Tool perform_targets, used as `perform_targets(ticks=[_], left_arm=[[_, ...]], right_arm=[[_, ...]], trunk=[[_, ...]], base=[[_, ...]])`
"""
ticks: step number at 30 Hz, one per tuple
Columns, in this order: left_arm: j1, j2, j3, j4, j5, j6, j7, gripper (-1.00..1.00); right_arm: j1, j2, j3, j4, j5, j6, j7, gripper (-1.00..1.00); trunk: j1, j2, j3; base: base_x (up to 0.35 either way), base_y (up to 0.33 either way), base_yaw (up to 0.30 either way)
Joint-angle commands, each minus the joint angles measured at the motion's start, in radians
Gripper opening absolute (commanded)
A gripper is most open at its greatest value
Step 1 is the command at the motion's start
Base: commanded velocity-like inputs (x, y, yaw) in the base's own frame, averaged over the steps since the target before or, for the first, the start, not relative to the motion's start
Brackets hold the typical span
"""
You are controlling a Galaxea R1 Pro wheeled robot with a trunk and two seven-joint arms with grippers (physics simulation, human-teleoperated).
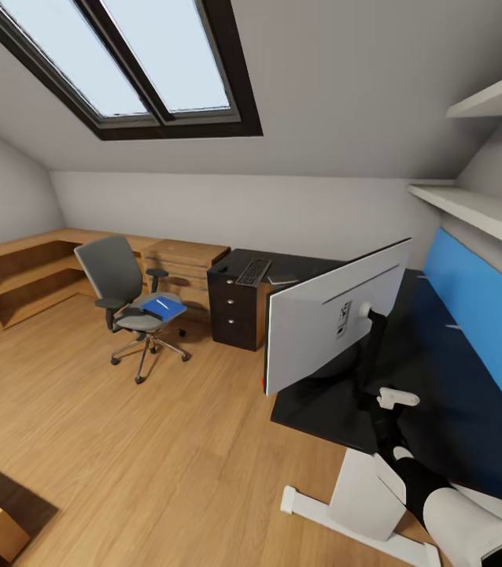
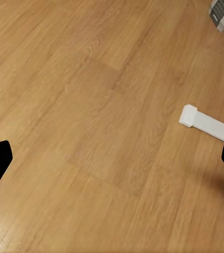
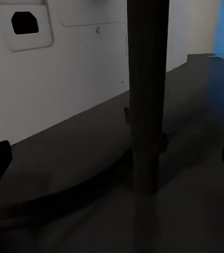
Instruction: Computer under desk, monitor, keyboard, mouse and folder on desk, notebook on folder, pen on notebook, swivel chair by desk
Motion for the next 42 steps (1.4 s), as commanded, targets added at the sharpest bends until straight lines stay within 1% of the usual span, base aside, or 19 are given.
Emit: perform_targets(ticks=[1, 2, 4, 6, 7, 8, 10, 13, 14, 17, 18, 20, 21, 25, 31, 38, 41, 42], left_arm=[[0.0, 0.0, -0.001, -0.001, 0.01, -0.002, 0.002, 1.0], [0.0, 0.0, -0.001, -0.001, 0.01, -0.002, 0.002, 1.0], [0.0, 0.0, -0.001, -0.001, 0.01, -0.002, 0.002, 1.0], [0.0, 0.0, -0.001, -0.001, 0.01, -0.002, 0.002, 1.0], [0.0, 0.0, -0.001, -0.001, 0.01, -0.002, 0.002, 1.0], [0.0, 0.0, -0.001, -0.001, 0.01, -0.002, 0.002, 1.0], [0.0, 0.0, -0.001, 0.0, 0.01, -0.002, 0.002, 1.0], [0.0, 0.0, -0.001, 0.001, 0.01, -0.002, 0.002, 1.0], [0.0, 0.0, -0.001, 0.002, 0.01, -0.002, 0.003, 1.0], [0.0, 0.0, -0.001, 0.003, 0.01, -0.002, 0.003, 1.0], [0.0, 0.0, 0.0, 0.004, 0.01, -0.002, 0.003, 1.0], [0.0, -0.001, 0.0, 0.005, 0.01, -0.002, 0.003, 1.0], [0.0, -0.001, 0.0, 0.006, 0.01, -0.002, 0.003, 1.0], [0.0, -0.001, 0.001, 0.007, 0.01, -0.002, 0.003, 1.0], [0.0, -0.001, 0.002, 0.009, 0.01, -0.002, 0.003, 1.0], [0.0, -0.003, 0.001, 0.01, 0.01, -0.002, 0.004, 1.0], [0.0, -0.002, 0.001, 0.011, 0.01, -0.002, 0.005, 1.0], [0.0, -0.002, 0.001, 0.014, 0.01, -0.003, 0.004, 1.0]], right_arm=[[-0.001, -0.001, 0.008, -0.001, -0.002, -0.002, -0.01, 1.0], [0.0, -0.001, 0.009, -0.001, -0.002, -0.012, -0.044, 1.0], [0.0, -0.001, 0.009, 0.001, -0.001, -0.026, -0.059, 1.0], [0.0, -0.001, 0.01, 0.003, 0.0, -0.054, -0.074, 1.0], [0.0, -0.001, 0.012, 0.006, 0.002, -0.081, -0.082, 1.0], [0.0, -0.001, 0.012, 0.007, 0.004, -0.088, -0.084, 1.0], [0.0, -0.001, 0.015, 0.008, 0.005, -0.091, -0.086, 1.0], [0.0, 0.0, 0.016, 0.011, 0.005, -0.073, -0.087, 1.0], [-0.002, -0.003, 0.015, 0.011, 0.004, -0.015, -0.088, 1.0], [-0.023, -0.012, 0.014, 0.009, 0.004, 0.112, -0.089, 1.0], [-0.054, -0.022, 0.013, 0.009, 0.003, 0.192, -0.09, 1.0], [-0.091, -0.031, 0.011, 0.01, 0.002, 0.254, -0.09, 1.0], [-0.163, -0.042, 0.01, 0.015, 0.001, 0.339, -0.09, 1.0], [-0.198, -0.046, 0.009, 0.023, 0.0, 0.397, -0.091, 1.0], [-0.213, -0.046, 0.007, 0.029, -0.003, 0.43, -0.091, 1.0], [-0.217, -0.032, 0.004, 0.07, -0.003, 0.429, -0.091, 1.0], [-0.217, -0.024, 0.004, 0.08, -0.002, 0.417, -0.091, 1.0], [-0.218, -0.021, 0.003, 0.084, -0.002, 0.398, -0.091, 1.0]], trunk=[[0.004, -0.008, -0.004], [0.008, -0.015, -0.007], [0.016, -0.029, -0.014], [0.023, -0.043, -0.02], [0.027, -0.05, -0.023], [0.031, -0.057, -0.026], [0.039, -0.071, -0.032], [0.05, -0.092, -0.042], [0.054, -0.099, -0.045], [0.065, -0.12, -0.054], [0.069, -0.127, -0.058], [0.077, -0.141, -0.064], [0.081, -0.148, -0.067], [0.096, -0.176, -0.079], [0.119, -0.218, -0.098], [0.146, -0.267, -0.12], [0.157, -0.288, -0.13], [0.157, -0.288, -0.13]], base=[[0.0, 0.0, 0.0], [0.0, 0.0, 0.0], [0.0, 0.0, 0.0], [0.0, 0.0, 0.0], [0.0, 0.0, 0.0], [0.0, 0.0, 0.0], [0.0, 0.0, 0.0], [0.0, 0.0, 0.0], [0.0, 0.0, 0.0], [0.0, 0.0, 0.0], [0.0, 0.0, 0.0], [0.0, 0.0, 0.0], [0.0, 0.0, 0.0], [0.0, 0.0, 0.0], [0.0, 0.0, 0.0], [0.0, 0.0, 0.0], [0.0, 0.0, 0.0], [0.0, 0.0, 0.0]])
